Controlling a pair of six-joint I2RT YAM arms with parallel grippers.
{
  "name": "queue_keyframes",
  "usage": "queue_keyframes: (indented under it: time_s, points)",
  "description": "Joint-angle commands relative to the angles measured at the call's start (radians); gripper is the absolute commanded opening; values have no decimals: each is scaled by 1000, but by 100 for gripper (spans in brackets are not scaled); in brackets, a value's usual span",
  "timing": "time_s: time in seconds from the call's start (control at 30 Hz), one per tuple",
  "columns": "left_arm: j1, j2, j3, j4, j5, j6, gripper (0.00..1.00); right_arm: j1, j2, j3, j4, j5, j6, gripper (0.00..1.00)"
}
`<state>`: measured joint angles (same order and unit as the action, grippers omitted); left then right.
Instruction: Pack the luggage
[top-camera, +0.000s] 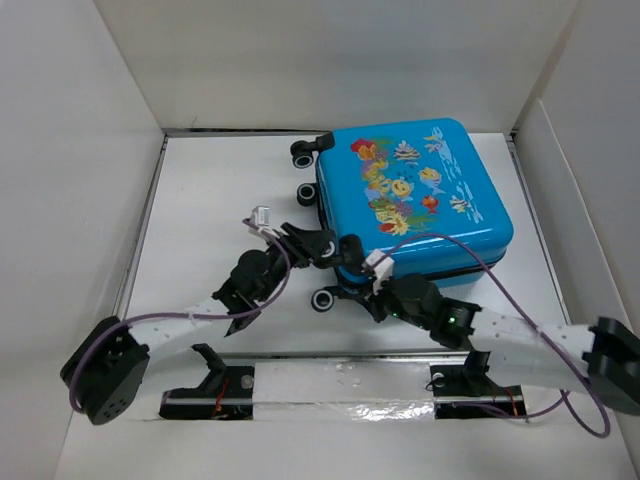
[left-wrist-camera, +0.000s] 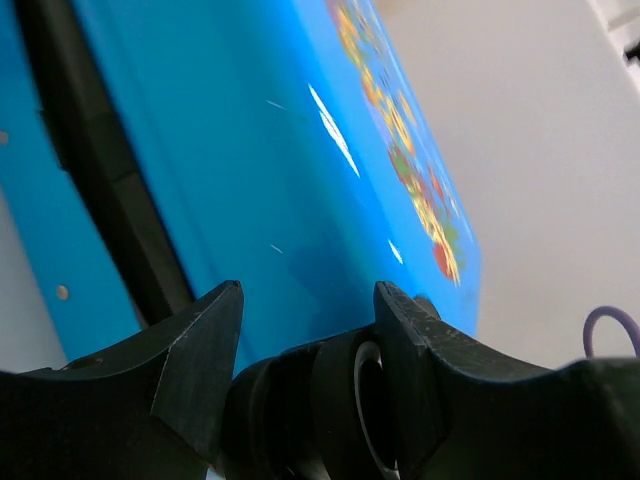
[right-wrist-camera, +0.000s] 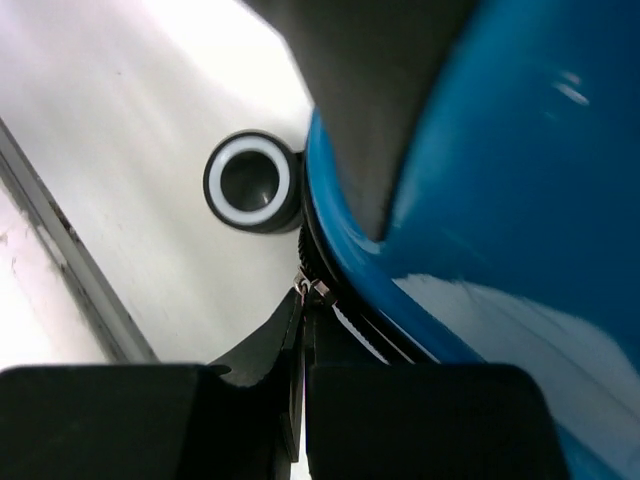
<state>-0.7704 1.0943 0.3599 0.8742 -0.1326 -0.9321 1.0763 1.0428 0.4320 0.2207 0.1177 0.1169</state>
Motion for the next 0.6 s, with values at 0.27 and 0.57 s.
queue_keyframes:
  time_s: [0.27, 0.57]
  points:
    - [-228, 310, 355, -64, 49, 223, 48, -367, -552, -7, -217, -311, -33, 0]
    - [121, 29, 298, -373, 3, 245, 79, -391, -616, -82, -238, -345, -26, 0]
